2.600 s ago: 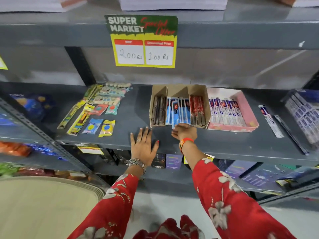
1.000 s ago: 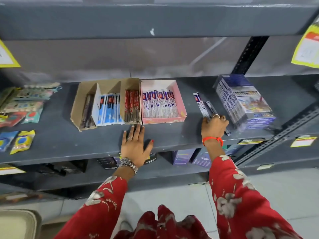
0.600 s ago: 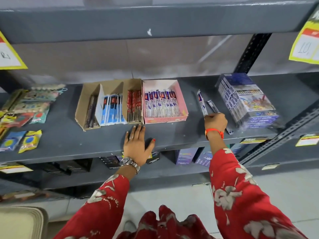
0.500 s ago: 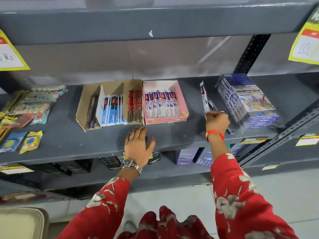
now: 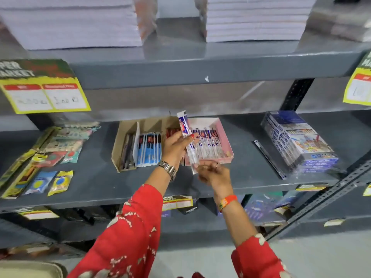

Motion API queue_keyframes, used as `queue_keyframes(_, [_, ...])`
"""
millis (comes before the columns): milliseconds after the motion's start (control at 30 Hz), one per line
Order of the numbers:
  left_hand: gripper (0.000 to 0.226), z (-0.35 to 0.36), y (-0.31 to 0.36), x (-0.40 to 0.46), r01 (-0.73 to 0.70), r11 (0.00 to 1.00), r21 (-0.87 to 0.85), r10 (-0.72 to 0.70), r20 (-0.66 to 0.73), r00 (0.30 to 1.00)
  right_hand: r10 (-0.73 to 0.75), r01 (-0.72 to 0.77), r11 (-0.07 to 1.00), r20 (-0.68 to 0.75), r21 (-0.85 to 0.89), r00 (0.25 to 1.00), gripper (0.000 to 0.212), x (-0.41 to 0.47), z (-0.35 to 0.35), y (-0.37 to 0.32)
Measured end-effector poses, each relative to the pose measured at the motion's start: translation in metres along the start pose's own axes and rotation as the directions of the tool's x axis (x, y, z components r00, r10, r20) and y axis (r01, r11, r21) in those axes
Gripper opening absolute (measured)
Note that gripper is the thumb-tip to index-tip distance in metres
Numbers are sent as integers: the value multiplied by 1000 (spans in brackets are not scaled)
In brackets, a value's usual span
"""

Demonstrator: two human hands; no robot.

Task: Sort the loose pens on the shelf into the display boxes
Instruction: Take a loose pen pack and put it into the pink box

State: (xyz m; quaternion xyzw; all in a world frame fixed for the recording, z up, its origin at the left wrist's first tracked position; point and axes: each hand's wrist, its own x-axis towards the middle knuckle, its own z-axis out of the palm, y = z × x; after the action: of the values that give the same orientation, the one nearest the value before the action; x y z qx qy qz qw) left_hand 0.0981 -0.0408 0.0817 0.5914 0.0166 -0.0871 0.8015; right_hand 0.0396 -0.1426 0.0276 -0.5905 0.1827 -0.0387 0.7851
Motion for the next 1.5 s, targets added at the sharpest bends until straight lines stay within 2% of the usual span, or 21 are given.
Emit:
queue_keyframes(100, [28, -10, 8, 1, -16, 999, -34, 17, 47, 999, 45, -47, 999, 75, 24, 996, 18, -9, 9, 0])
queue_keyframes(267, [29, -19, 14, 6, -42, 999, -15, 43, 65, 997, 43, -43, 999, 71, -3, 997, 21, -14, 19, -5])
queue_keyframes(400, [28, -22, 5, 12, -26, 999, 20, 26, -33, 999, 9, -9, 999, 21, -34, 1000, 19, -9, 24, -13])
queue_keyframes(467, [24, -31, -10, 7, -112, 983, 146, 126, -86, 988, -12, 9, 999, -52, -53, 999, 20, 1, 22, -17])
queue_keyframes(500, [22, -38, -22, 1, -199, 936, 291, 237, -104, 966, -26, 18, 996, -91, -83, 996, 19, 8, 20, -19])
queue_keyframes(567, [20, -55, -46, -13, -309, 750, 584, 430, -77, 899, -52, 22, 982, -158, -186, 986, 17, 24, 13, -23])
queue_keyframes(667, [18, -78, -72, -32, -313, 475, 823, 507, 35, 861, -109, -14, 892, -244, -452, 964, 17, 50, 3, -23])
queue_keyframes(733, [21, -92, -83, -36, -287, 326, 901, 454, 117, 883, -149, -75, 786, -306, -614, 940, 15, 61, -2, -24])
queue_keyframes(833, [34, -108, -98, -33, -257, 143, 956, 287, 209, 935, -149, -125, 641, -282, -757, 948, 21, 68, -5, -22])
queue_keyframes(967, [52, -117, -112, -26, -204, -41, 978, 126, 207, 970, -220, -158, 470, -289, -869, 932, 22, 70, 1, -13])
queue_keyframes(1100, [55, -119, -119, -26, -190, -82, 978, 87, 197, 977, -294, -163, 368, -281, -916, 914, 21, 70, 8, -7])
queue_keyframes(1167, [55, -120, -120, -26, -193, -80, 978, 86, 200, 976, -312, -146, 357, -265, -923, 913, 21, 70, 7, -4])
queue_keyframes(1267, [54, -120, -121, -26, -182, -58, 982, 92, 187, 978, -389, -42, 463, -245, -885, 888, 23, 67, -3, 0])
queue_keyframes(1367, [53, -119, -122, -26, -178, -38, 983, 113, 181, 977, -503, 98, 617, -295, -781, 812, 23, 60, -28, 0])
queue_keyframes(1433, [53, -119, -123, -27, -174, -33, 984, 129, 176, 976, -520, 89, 686, -401, -722, 754, 22, 58, -53, -5])
queue_keyframes(1500, [52, -118, -124, -27, -163, -30, 986, 143, 166, 976, -497, -18, 680, -478, -733, 724, 25, 60, -80, -9])
